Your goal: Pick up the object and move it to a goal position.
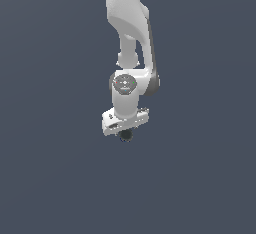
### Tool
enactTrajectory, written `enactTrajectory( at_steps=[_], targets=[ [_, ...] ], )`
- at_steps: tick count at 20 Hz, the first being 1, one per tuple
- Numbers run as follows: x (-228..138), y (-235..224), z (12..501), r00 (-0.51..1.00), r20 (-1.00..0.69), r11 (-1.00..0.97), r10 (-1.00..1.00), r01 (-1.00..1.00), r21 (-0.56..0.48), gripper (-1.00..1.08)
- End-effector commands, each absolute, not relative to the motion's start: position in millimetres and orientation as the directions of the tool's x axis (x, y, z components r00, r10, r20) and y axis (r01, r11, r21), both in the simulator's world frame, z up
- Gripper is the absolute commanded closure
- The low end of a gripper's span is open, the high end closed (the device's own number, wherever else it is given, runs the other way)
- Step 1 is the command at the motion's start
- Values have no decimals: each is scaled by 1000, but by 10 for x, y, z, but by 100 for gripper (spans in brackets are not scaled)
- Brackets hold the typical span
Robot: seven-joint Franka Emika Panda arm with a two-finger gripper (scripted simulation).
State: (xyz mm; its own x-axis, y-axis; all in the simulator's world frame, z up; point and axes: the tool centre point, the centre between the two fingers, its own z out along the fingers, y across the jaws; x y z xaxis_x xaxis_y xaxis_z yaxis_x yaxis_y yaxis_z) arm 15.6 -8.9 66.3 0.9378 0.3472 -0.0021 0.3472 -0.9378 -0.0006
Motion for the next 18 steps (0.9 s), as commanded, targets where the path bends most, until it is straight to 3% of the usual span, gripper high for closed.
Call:
enactTrajectory(
  at_steps=[1,18],
  targets=[
    [163,-94,640,934,0,-934,358,358,0,-92],
    [153,-95,154,934,0,-934,358,358,0,-92]
  ],
)
